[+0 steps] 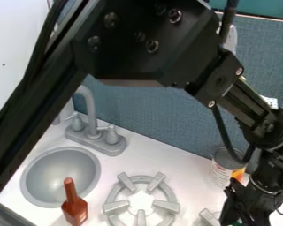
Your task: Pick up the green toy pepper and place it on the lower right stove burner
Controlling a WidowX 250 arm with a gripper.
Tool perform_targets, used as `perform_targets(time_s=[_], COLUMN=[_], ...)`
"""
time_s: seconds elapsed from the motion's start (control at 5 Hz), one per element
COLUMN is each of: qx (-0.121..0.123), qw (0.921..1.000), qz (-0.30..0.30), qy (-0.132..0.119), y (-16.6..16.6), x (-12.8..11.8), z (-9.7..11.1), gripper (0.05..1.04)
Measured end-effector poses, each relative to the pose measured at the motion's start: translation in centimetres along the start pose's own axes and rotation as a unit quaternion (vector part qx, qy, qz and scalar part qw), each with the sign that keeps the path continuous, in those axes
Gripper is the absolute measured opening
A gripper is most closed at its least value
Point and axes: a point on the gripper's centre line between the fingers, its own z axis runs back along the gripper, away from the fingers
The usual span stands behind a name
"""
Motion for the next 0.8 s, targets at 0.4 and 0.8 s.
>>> perform_targets(time_s=[0.4,0.8], qx=[0.006,0.045], qw=[0.9989,0.9884], qz=[0.032,0.109], qy=[-0.034,-0.096], y=[0.0,0.3], x=[-1.0,-8.8], z=[2.5,9.2], gripper=[1.002,1.001])
